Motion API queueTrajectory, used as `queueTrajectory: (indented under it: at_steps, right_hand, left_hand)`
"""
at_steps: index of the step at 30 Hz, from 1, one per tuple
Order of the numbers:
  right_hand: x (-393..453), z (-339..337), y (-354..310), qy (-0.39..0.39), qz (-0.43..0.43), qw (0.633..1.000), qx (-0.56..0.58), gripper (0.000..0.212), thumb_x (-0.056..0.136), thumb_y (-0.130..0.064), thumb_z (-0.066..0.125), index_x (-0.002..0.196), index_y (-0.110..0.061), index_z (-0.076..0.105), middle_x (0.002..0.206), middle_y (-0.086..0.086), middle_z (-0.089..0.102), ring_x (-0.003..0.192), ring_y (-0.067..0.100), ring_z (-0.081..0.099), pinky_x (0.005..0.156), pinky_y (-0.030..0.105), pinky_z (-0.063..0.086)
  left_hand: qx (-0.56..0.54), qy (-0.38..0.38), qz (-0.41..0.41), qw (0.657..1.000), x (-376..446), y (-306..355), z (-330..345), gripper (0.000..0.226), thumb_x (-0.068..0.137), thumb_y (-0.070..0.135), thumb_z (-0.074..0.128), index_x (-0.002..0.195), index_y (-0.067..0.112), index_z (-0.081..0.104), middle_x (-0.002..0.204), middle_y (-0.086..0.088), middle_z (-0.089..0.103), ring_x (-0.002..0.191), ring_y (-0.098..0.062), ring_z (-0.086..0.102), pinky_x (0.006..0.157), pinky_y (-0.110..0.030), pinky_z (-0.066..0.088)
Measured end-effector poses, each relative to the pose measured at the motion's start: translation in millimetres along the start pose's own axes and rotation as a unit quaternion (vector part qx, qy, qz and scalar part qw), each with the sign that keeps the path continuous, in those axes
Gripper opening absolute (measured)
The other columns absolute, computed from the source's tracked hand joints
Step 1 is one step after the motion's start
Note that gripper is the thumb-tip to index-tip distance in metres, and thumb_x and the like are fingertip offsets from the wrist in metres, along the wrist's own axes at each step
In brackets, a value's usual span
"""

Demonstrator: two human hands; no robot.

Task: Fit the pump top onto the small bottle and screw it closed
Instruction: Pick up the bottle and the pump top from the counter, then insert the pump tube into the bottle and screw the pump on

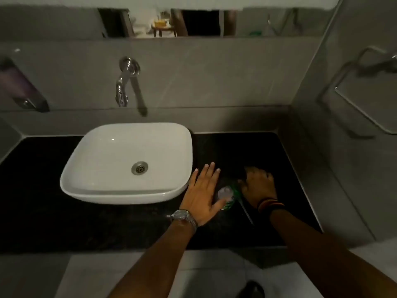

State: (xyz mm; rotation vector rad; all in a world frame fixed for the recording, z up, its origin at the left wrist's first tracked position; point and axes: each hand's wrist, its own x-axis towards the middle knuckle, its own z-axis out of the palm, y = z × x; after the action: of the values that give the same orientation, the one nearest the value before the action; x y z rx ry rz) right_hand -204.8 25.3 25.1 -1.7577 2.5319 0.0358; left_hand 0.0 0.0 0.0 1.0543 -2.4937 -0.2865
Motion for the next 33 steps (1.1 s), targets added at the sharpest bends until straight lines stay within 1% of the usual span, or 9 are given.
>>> queueTrajectory:
  at_steps: [3,7,10,15,19,21,25,29,33]
  right_hand:
    - [9,18,3,-0.098,0.015,0.992,0.08,0.041,0.094,-0.042,0.054,0.123,-0.016,0.066,0.127,0.014,0.064,0.117,0.035,0.06,0.095,0.044,0.052]
    - [23,29,-8,-0.152,0.062,0.981,0.106,0.037,0.086,-0.05,0.063,0.105,-0.02,0.074,0.109,0.01,0.073,0.1,0.032,0.069,0.082,0.037,0.057]
    - [37,36,-16,-0.191,0.076,0.975,0.078,0.029,0.081,-0.041,0.073,0.097,-0.017,0.073,0.1,0.008,0.073,0.092,0.029,0.07,0.081,0.038,0.059]
    - [50,36,-10,-0.169,0.086,0.977,0.097,0.035,0.075,-0.041,0.078,0.098,-0.016,0.074,0.098,0.009,0.073,0.093,0.031,0.07,0.077,0.036,0.057]
    - [45,-1,22,-0.118,0.106,0.954,0.255,0.045,0.065,-0.054,0.083,0.08,-0.012,0.076,0.081,0.01,0.076,0.079,0.029,0.072,0.073,0.039,0.06]
    - [34,-22,34,-0.046,0.109,0.925,0.361,0.037,0.068,-0.051,0.083,0.071,-0.015,0.076,0.07,0.003,0.074,0.07,0.02,0.071,0.069,0.037,0.06]
    - [5,-59,31,0.055,0.064,0.834,0.546,0.018,0.075,-0.045,0.081,0.075,-0.028,0.077,0.076,-0.011,0.076,0.074,-0.001,0.071,0.071,0.018,0.051]
    - [-20,-72,17,0.102,0.04,0.79,0.603,0.033,0.078,-0.044,0.078,0.099,-0.019,0.074,0.093,-0.005,0.076,0.086,0.004,0.071,0.073,0.015,0.053]
    - [-31,-62,6,0.128,0.026,0.762,0.634,0.033,0.08,-0.037,0.079,0.103,-0.015,0.072,0.098,0.003,0.074,0.092,0.019,0.071,0.079,0.028,0.059]
  left_hand:
    - [-0.056,-0.047,-0.048,0.996,0,0,16,0.086,0.088,0.064,0.054,0.155,0.017,0.027,0.162,-0.006,0.032,0.153,-0.021,0.021,0.125,-0.046,0.015]
    - [-0.143,-0.068,-0.12,0.98,4,0,27,0.084,0.078,0.06,0.072,0.148,0.023,0.044,0.148,-0.006,0.052,0.144,-0.022,0.038,0.118,-0.034,0.025]
    - [-0.17,-0.068,-0.139,0.973,10,-3,32,0.072,0.073,0.058,0.077,0.135,0.028,0.057,0.137,0.002,0.063,0.137,-0.017,0.045,0.116,-0.036,0.035]
    - [-0.213,-0.073,-0.125,0.966,13,-7,33,0.059,0.069,0.057,0.08,0.12,0.03,0.066,0.118,0.01,0.071,0.115,-0.01,0.06,0.101,-0.037,0.05]
    - [-0.24,-0.064,-0.13,0.96,12,-6,30,0.06,0.07,0.058,0.079,0.122,0.03,0.066,0.117,0.009,0.071,0.11,-0.008,0.061,0.098,-0.034,0.052]
    - [-0.234,-0.073,-0.13,0.961,12,-4,27,0.062,0.072,0.057,0.079,0.125,0.028,0.065,0.121,0.005,0.07,0.113,-0.012,0.06,0.101,-0.035,0.05]
    - [-0.243,-0.068,-0.135,0.958,14,2,24,0.058,0.072,0.054,0.08,0.122,0.028,0.068,0.125,0.003,0.068,0.116,-0.015,0.06,0.104,-0.035,0.048]
    - [-0.245,-0.074,-0.149,0.955,19,4,27,0.053,0.071,0.052,0.082,0.118,0.029,0.072,0.136,0.005,0.061,0.125,-0.016,0.054,0.111,-0.037,0.043]
    - [-0.263,-0.062,-0.172,0.947,17,-1,34,0.053,0.069,0.049,0.084,0.117,0.029,0.073,0.143,0.003,0.056,0.133,-0.018,0.046,0.113,-0.031,0.034]
